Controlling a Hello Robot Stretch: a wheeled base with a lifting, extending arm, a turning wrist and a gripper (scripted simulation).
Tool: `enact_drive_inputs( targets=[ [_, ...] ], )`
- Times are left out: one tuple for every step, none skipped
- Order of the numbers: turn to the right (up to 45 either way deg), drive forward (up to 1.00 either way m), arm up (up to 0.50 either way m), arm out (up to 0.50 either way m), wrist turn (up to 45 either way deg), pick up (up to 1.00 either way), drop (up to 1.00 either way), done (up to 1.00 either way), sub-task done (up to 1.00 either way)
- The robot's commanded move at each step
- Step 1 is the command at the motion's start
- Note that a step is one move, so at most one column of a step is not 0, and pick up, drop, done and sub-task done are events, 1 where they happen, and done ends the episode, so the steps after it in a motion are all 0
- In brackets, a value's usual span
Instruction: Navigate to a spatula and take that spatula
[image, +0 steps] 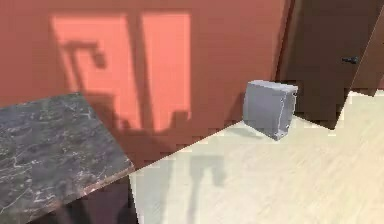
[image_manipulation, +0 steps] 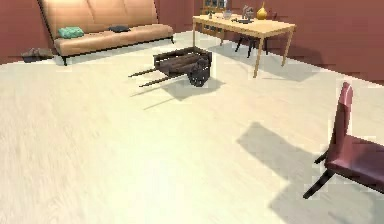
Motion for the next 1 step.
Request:
enact_drive_inputs(
  targets=[
    [27.0, 0.00, 0.00, 0.00, 0.0, 0.00, 0.00, 0.00, 0.00]
  ],
)
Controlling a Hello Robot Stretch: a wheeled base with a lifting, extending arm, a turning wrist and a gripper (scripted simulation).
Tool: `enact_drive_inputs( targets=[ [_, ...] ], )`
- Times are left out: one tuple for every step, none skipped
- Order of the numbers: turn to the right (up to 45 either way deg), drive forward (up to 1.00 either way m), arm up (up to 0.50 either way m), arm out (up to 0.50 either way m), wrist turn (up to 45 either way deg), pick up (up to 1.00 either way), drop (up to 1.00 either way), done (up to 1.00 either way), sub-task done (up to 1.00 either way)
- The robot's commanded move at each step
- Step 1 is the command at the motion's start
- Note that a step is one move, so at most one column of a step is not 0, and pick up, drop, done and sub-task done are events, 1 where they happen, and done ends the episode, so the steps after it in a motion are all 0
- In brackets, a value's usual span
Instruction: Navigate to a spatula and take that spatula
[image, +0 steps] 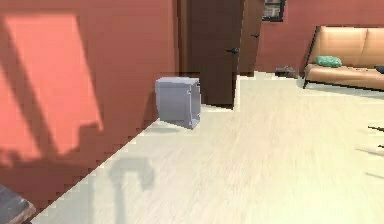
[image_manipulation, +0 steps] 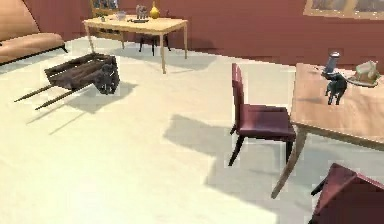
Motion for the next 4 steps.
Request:
enact_drive_inputs(
  targets=[
    [0.0, 0.15, 0.00, 0.00, 0.0, 0.00, 0.00, 0.00, 0.00],
    [-45.0, 0.00, 0.00, 0.00, 0.0, 0.00, 0.00, 0.00, 0.00],
    [-45.0, 0.00, 0.00, 0.00, 0.0, 0.00, 0.00, 0.00, 0.00],
    [-18.0, 0.00, 0.00, 0.00, 0.0, 0.00, 0.00, 0.00, 0.00]
  ],
)
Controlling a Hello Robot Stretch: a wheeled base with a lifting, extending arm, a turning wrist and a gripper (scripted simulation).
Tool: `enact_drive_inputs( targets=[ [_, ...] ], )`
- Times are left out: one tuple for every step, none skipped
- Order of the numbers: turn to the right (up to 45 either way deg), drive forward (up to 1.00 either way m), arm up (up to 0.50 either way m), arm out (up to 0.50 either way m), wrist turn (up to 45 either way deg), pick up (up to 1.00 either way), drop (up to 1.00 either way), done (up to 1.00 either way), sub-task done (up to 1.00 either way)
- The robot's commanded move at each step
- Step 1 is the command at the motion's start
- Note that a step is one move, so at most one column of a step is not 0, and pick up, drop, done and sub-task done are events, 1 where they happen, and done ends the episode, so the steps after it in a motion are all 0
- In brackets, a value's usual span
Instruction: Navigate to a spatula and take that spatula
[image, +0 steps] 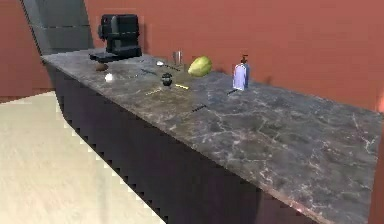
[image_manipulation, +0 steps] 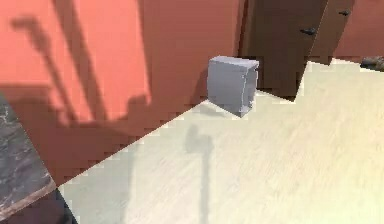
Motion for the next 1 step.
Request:
enact_drive_inputs(
  targets=[
    [0.0, 0.40, 0.00, 0.00, 0.0, 0.00, 0.00, 0.00, 0.00]
  ],
)
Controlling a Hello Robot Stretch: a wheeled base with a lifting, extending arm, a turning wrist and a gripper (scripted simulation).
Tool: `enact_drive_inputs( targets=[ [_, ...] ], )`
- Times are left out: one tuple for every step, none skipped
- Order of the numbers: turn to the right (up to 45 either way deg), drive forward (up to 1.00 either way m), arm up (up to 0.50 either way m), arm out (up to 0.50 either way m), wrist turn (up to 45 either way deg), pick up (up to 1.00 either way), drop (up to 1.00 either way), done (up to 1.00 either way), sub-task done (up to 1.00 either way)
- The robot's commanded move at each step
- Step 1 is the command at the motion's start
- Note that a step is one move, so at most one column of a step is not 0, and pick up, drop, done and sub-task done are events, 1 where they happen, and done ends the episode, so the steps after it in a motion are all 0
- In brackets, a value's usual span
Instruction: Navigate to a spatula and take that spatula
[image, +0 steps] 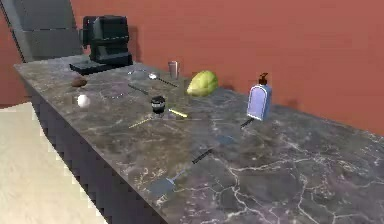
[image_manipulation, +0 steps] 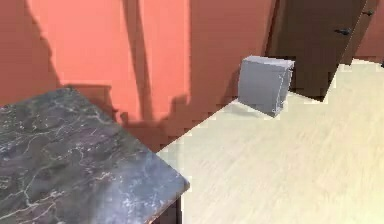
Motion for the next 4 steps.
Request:
enact_drive_inputs(
  targets=[
    [-45.0, 0.00, 0.00, 0.00, 0.0, 0.00, 0.00, 0.00, 0.00],
    [-36.0, 0.00, 0.00, 0.00, 0.0, 0.00, 0.00, 0.00, 0.00],
    [0.0, 0.00, 0.50, 0.00, 0.0, 0.00, 0.00, 0.00, 0.00],
    [0.0, 0.00, 0.38, 0.00, 0.0, 0.00, 0.00, 0.00, 0.00]
  ],
)
